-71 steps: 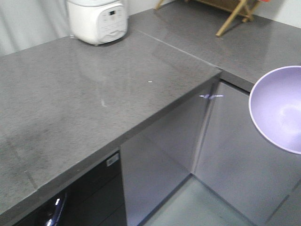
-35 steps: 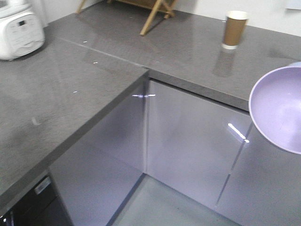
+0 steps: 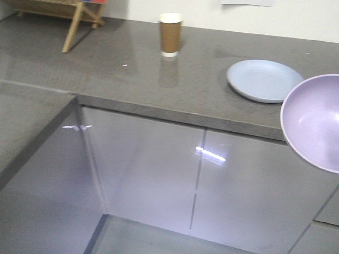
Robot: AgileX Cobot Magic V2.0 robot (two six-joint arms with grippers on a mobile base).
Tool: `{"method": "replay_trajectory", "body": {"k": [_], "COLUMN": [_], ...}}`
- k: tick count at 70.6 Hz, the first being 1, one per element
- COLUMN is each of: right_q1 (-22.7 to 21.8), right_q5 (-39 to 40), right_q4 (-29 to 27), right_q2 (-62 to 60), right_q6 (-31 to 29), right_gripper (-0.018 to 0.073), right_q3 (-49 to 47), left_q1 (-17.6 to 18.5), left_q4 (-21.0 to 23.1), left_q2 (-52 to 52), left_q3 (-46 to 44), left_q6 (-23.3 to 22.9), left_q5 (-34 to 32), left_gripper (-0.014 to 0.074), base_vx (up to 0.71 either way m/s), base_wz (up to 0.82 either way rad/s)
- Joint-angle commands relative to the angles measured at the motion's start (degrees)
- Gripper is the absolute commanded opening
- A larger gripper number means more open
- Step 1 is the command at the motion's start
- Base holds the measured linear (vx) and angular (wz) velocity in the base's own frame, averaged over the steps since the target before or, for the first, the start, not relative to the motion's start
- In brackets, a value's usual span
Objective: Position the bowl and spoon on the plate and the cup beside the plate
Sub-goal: 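Drive the base to the counter with the blue plate and cup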
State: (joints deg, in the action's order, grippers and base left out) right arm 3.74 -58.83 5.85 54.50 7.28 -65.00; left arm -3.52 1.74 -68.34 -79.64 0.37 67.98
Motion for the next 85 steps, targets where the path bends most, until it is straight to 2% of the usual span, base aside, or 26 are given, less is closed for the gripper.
{"method": "replay_trajectory", "body": {"k": [1,46,85], "right_q1": [-0.16,-0.16,-0.16], "right_q5": [3.49,3.49,3.49], "right_q4": [0.58,0.58,0.58], "right_q2": [-0.49,-0.49,-0.49], "right_q6": [0.09,0.09,0.09], "right_gripper": [-0.0006,-0.0006,-0.0006], "right_q3": [-1.75,-1.75,-1.75], "left_q1": [0.40,0.40,0.40], "left_q4": [0.49,0.49,0.49], "left_q2": [1.23,1.23,1.23], "left_q3": [-1.23,-1.23,-1.23], "left_q6": [0.01,0.01,0.01], "left_q5": [-2.70,-2.70,-2.70], "left_gripper": [-0.0006,-0.0006,-0.0006], "base_vx": [0.13,0.13,0.12], "base_wz": [-0.55,-0.45,-0.09]}}
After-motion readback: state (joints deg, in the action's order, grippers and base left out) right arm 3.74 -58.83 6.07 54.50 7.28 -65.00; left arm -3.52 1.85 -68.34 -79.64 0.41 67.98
